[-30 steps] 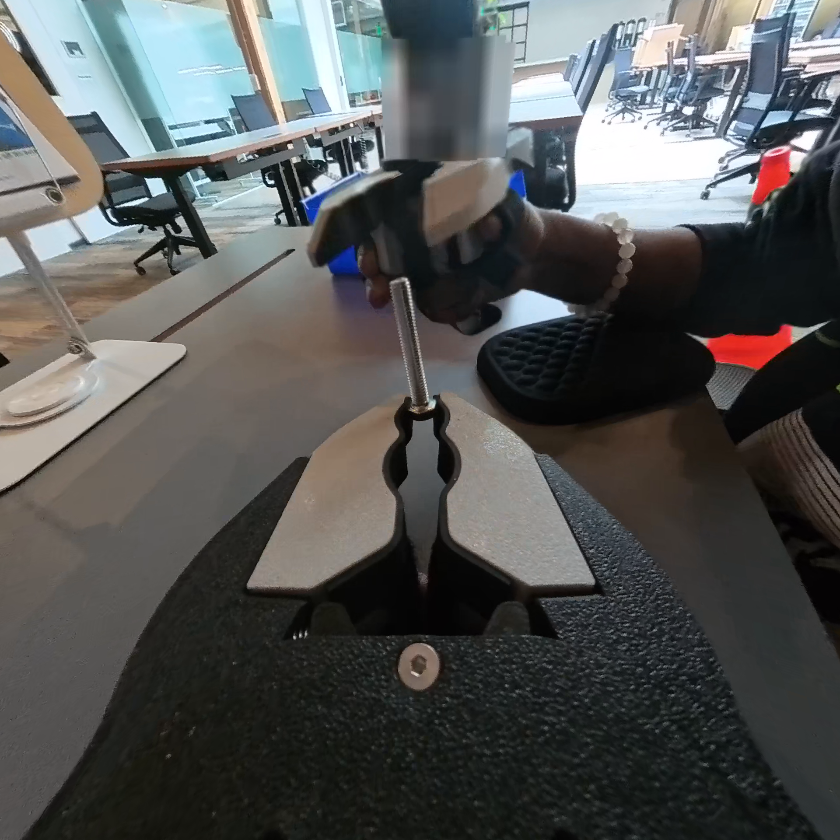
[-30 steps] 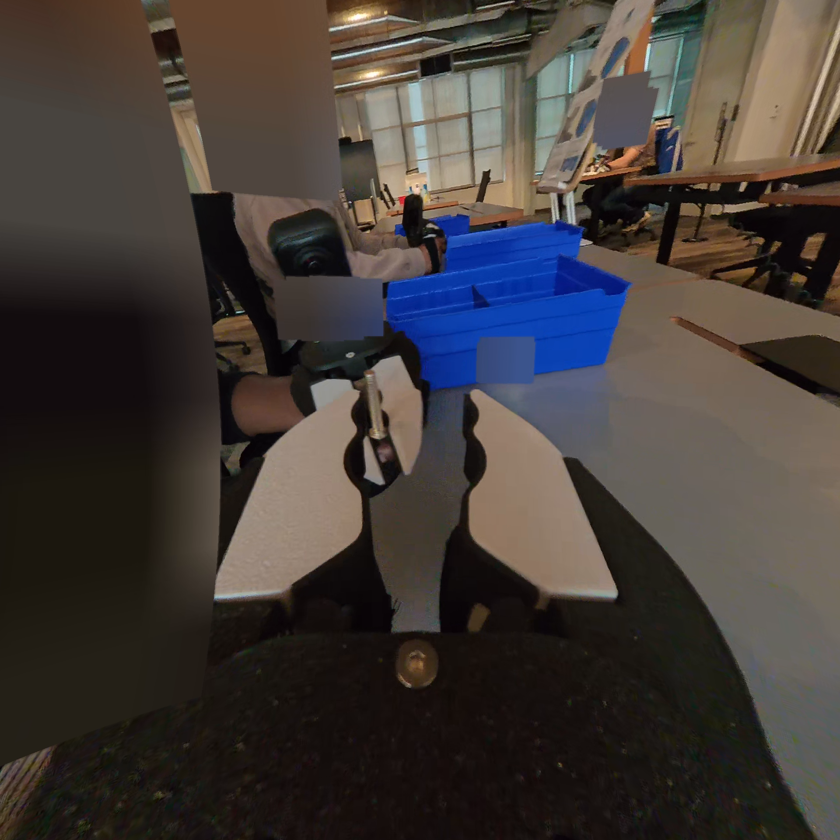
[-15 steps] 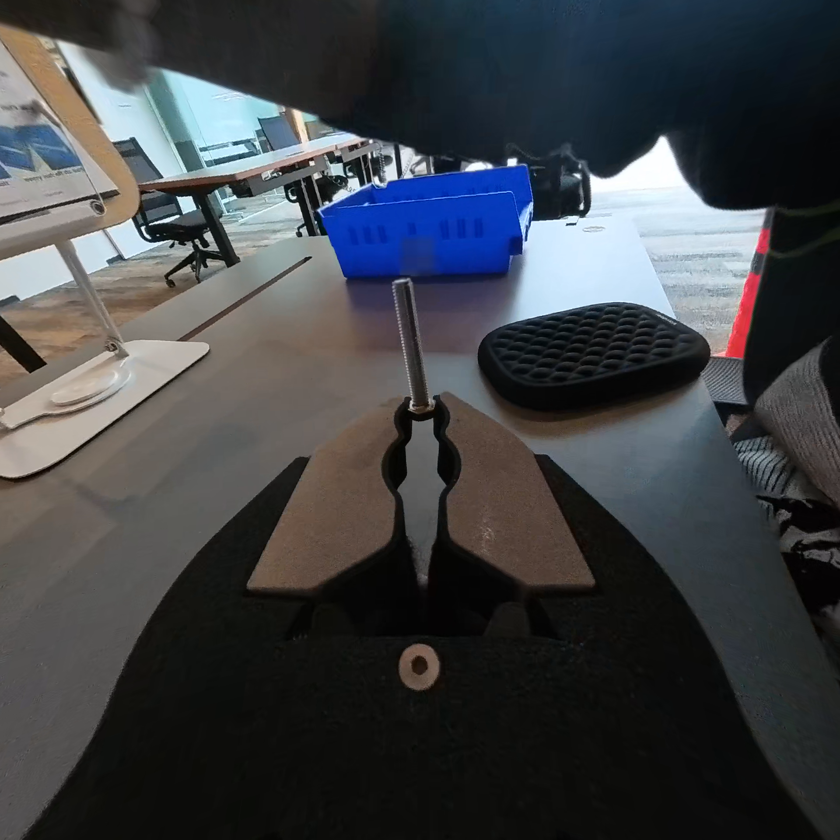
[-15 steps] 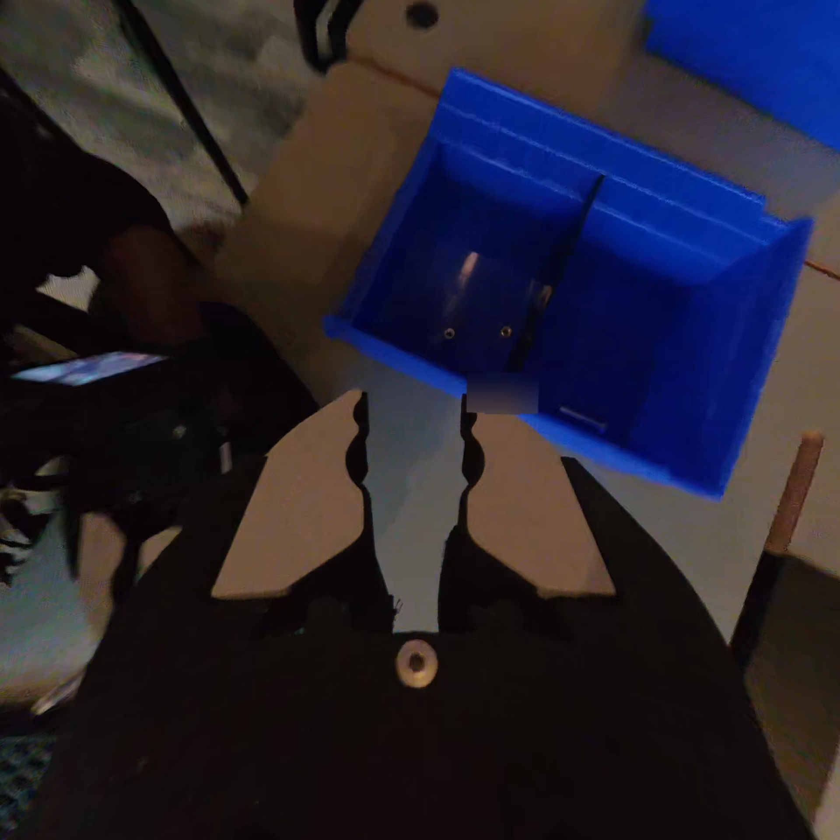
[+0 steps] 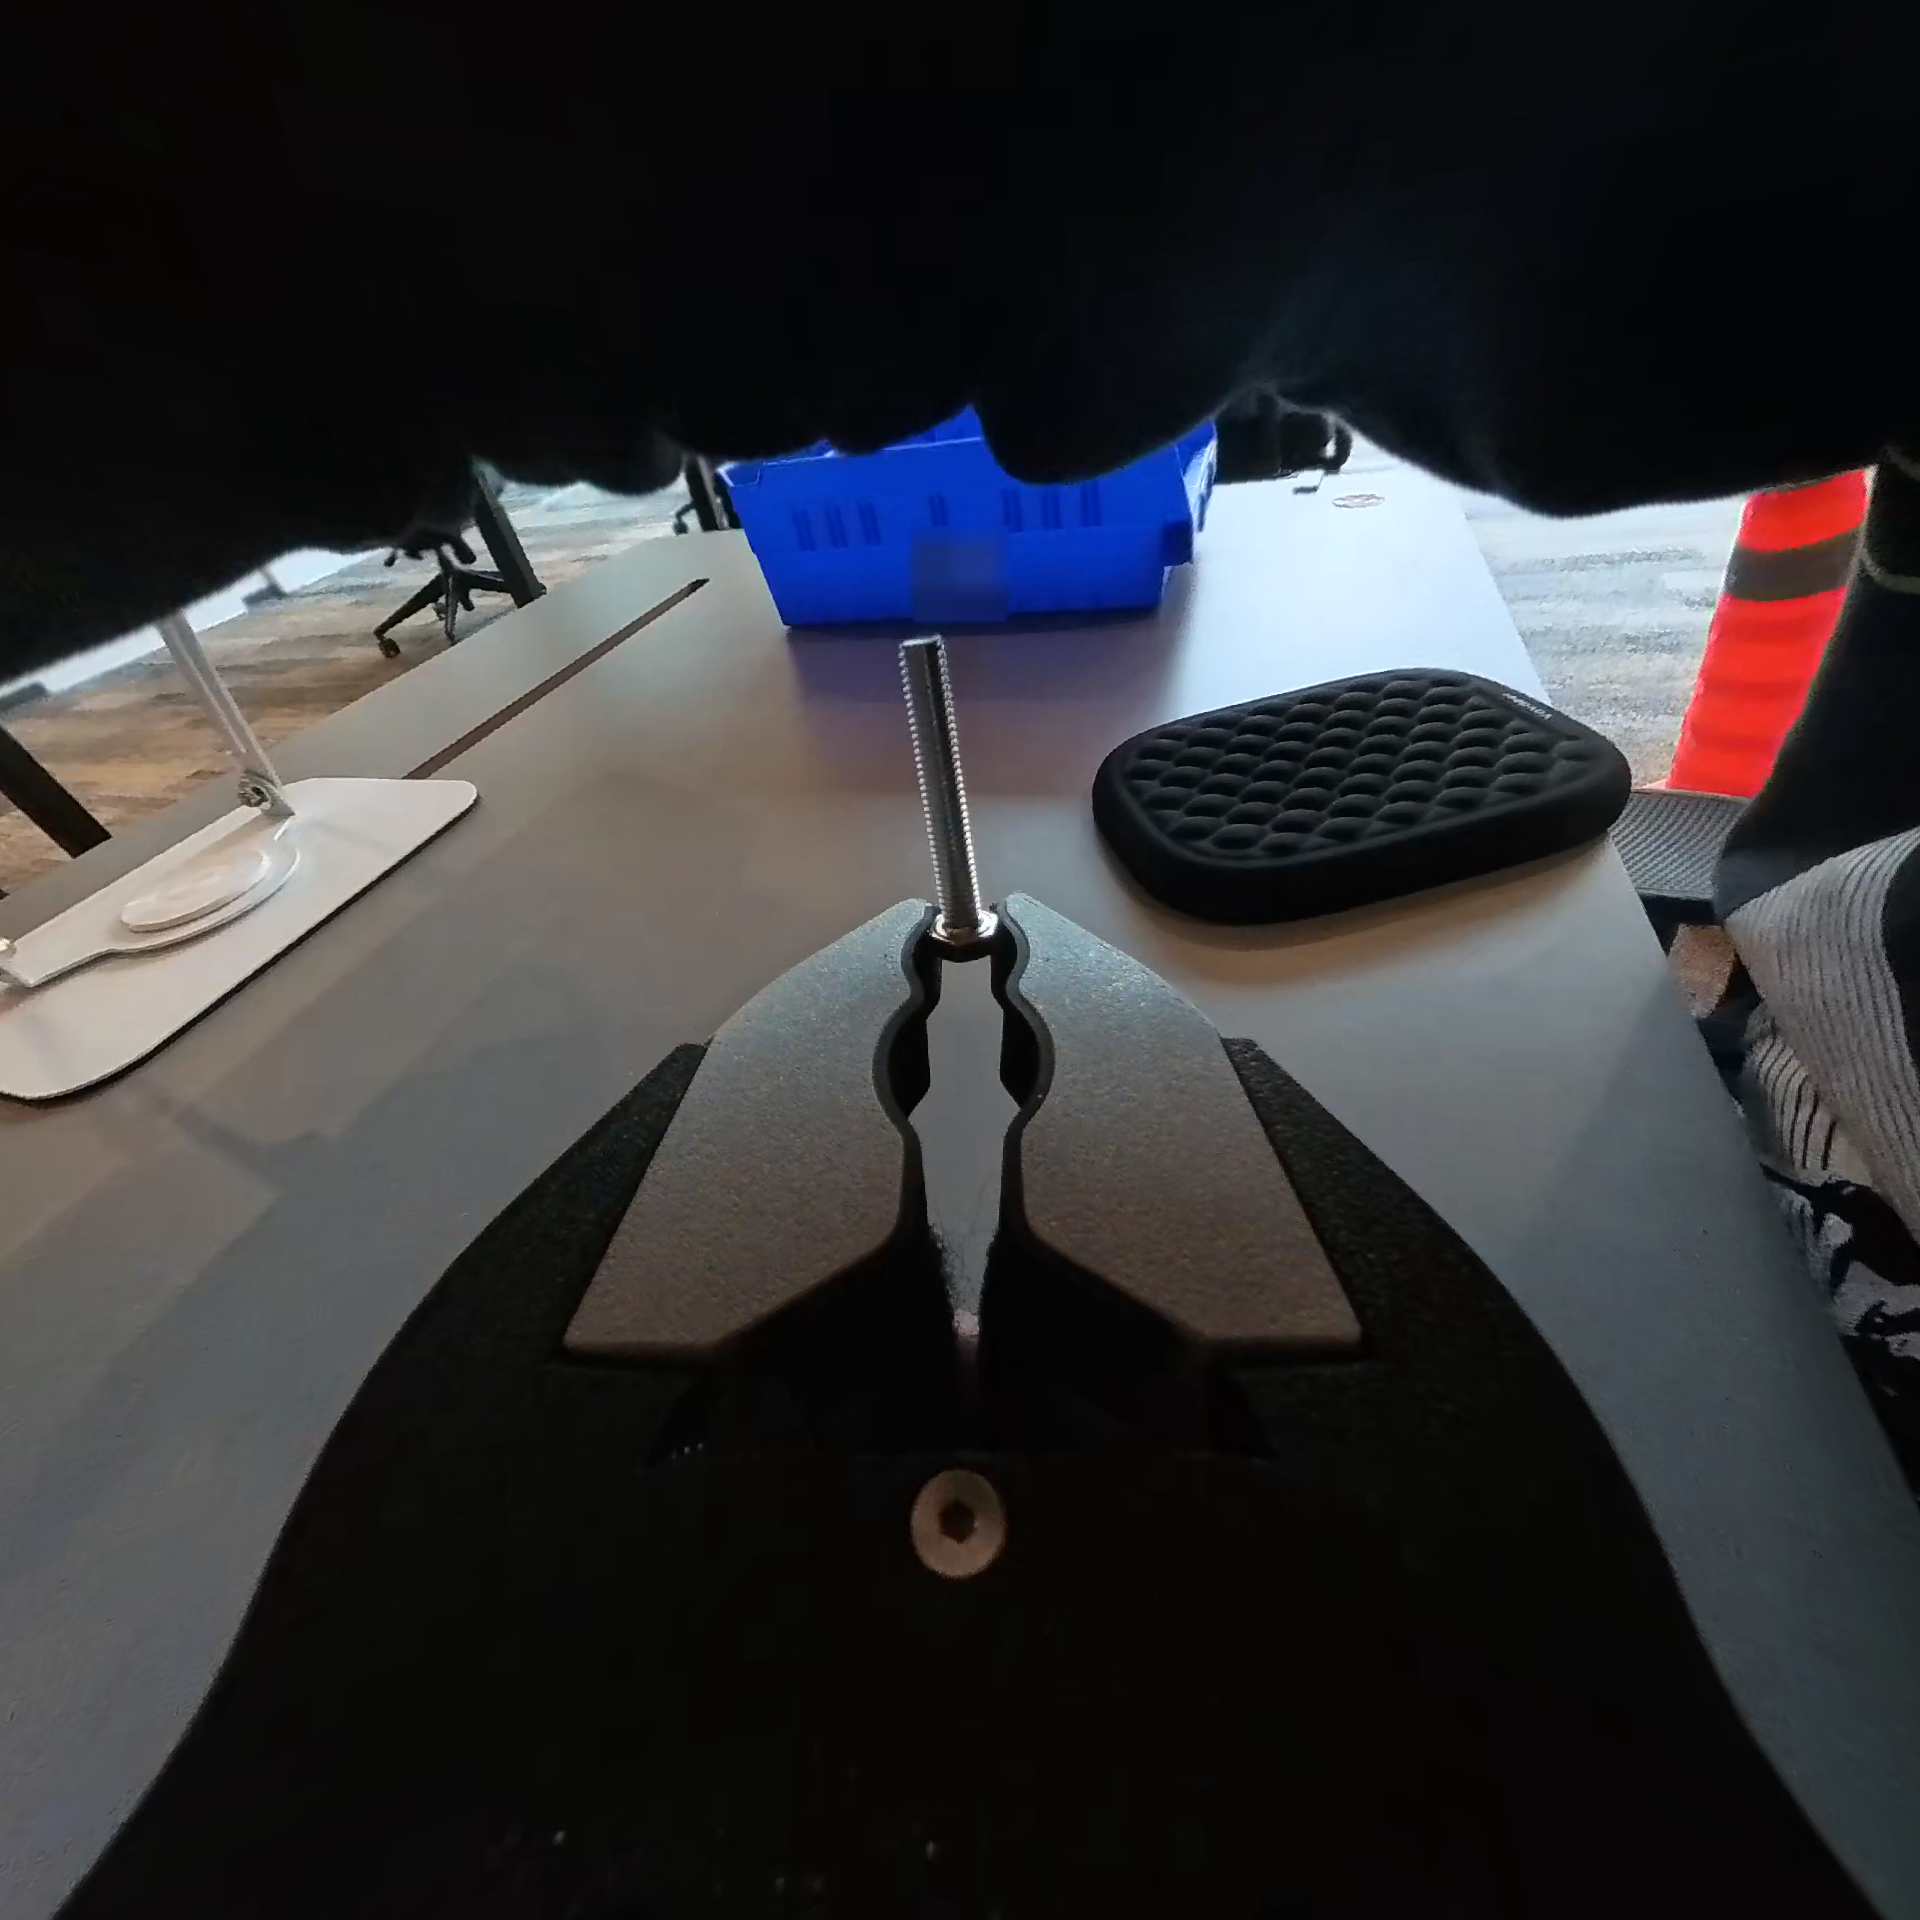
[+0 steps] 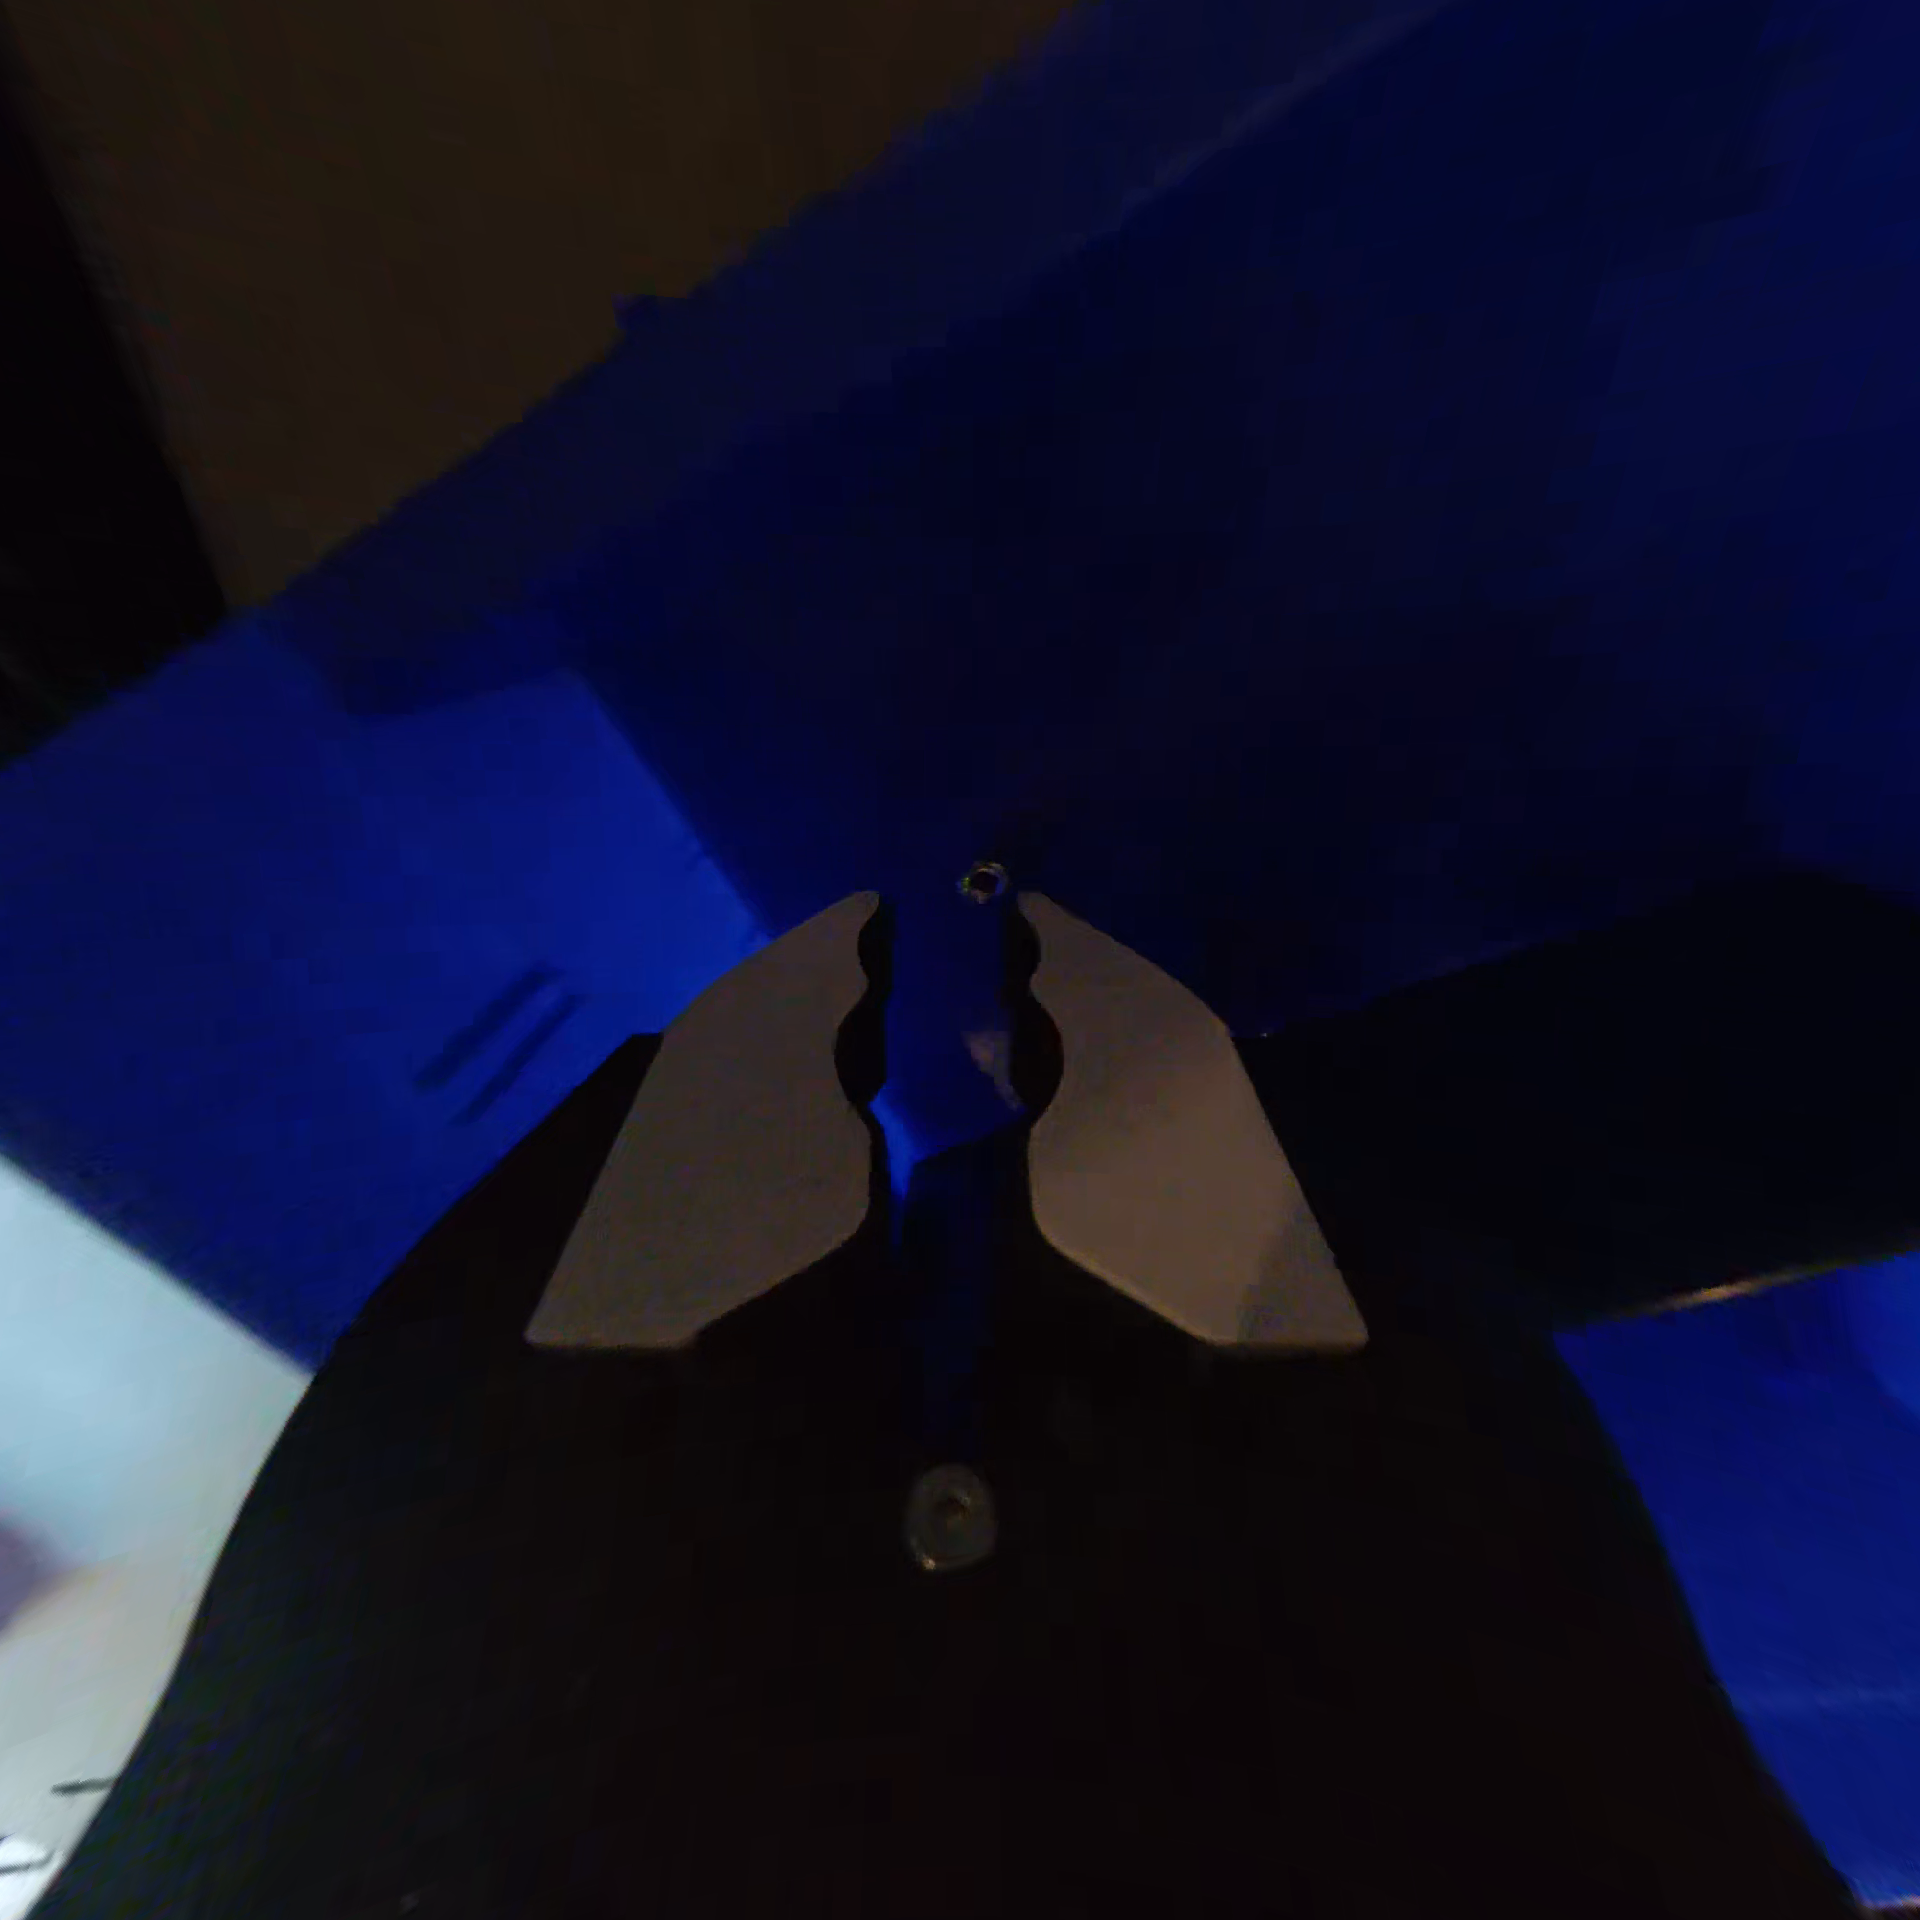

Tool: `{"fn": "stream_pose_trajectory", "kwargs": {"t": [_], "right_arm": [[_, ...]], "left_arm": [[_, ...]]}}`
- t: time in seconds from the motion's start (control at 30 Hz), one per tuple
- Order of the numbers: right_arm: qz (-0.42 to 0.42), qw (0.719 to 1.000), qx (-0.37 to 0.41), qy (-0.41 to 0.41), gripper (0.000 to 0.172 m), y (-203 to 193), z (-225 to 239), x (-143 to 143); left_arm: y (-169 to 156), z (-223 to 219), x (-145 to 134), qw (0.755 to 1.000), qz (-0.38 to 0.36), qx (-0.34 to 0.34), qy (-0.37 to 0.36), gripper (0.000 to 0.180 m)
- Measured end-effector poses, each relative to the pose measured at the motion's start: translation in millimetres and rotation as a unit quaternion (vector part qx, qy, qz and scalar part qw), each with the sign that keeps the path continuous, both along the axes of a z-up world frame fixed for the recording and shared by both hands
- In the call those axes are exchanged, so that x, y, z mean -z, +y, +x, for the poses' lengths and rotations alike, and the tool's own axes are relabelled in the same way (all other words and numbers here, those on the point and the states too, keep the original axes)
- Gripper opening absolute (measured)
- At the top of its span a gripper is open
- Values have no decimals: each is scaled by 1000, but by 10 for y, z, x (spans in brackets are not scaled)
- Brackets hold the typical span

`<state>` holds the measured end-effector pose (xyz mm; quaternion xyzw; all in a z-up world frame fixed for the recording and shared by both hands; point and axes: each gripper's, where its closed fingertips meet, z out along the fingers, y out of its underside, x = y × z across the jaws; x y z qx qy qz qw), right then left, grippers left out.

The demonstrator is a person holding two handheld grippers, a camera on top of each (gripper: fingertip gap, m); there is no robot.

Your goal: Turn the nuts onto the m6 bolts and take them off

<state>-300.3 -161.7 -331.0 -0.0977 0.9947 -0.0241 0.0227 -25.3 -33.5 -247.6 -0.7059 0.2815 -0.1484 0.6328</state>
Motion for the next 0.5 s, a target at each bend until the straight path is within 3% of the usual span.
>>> {"fn": "stream_pose_trajectory", "kwargs": {"t": [0.37,0.5], "right_arm": [[10,999,-27,17,22,0,-89,133],[9,999,-38,22,11,-8,-93,167]], "left_arm": [[7,-12,4,1000,-2,-2,0,8],[11,-15,10,1000,-3,-2,0,8]]}}
